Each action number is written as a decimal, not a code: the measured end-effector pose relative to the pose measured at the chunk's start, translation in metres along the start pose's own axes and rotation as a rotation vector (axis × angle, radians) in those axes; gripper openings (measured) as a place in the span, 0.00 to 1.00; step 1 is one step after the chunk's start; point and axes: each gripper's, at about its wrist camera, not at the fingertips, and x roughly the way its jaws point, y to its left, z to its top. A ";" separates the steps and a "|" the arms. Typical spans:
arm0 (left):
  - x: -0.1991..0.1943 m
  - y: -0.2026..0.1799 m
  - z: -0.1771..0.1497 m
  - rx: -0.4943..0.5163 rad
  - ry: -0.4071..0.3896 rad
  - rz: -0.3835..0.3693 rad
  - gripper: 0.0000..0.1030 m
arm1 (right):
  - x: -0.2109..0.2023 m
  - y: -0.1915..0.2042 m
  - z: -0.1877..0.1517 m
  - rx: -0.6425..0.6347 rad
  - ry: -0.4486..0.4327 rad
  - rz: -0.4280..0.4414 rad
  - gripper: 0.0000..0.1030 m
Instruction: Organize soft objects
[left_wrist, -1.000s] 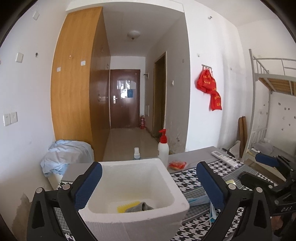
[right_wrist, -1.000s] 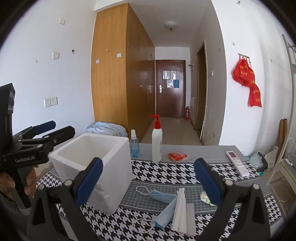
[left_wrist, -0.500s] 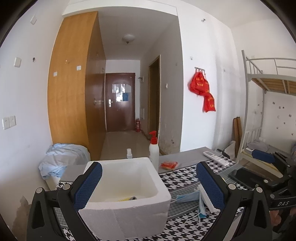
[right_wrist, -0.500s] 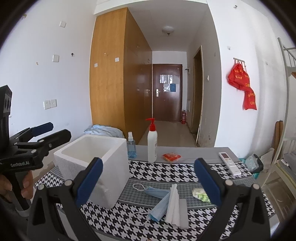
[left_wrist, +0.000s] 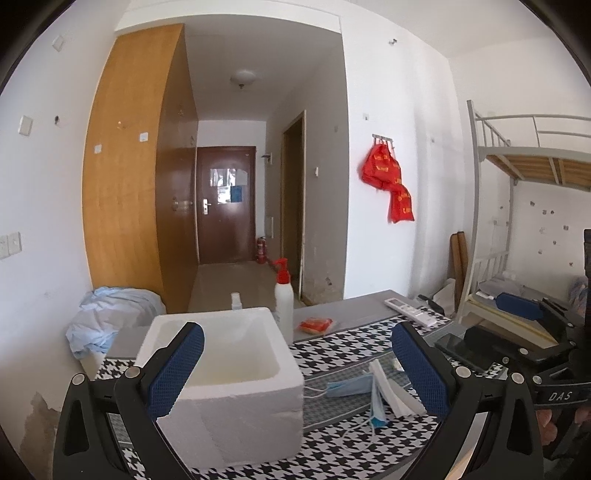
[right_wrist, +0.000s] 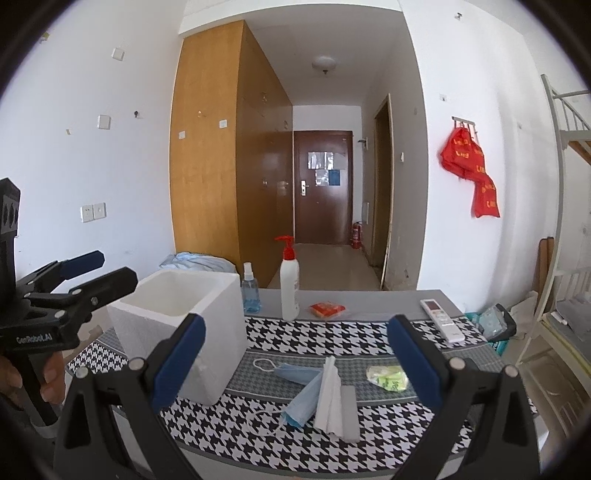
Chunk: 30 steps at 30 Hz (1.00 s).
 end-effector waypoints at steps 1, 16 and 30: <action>0.000 -0.001 -0.001 0.000 -0.001 -0.002 0.99 | -0.001 -0.001 -0.001 0.000 0.000 -0.001 0.97; 0.007 -0.021 -0.020 -0.005 0.010 -0.049 0.99 | -0.009 -0.023 -0.022 0.015 0.012 -0.029 0.97; 0.027 -0.038 -0.035 -0.009 0.062 -0.098 0.99 | 0.002 -0.040 -0.036 0.036 0.063 -0.056 0.97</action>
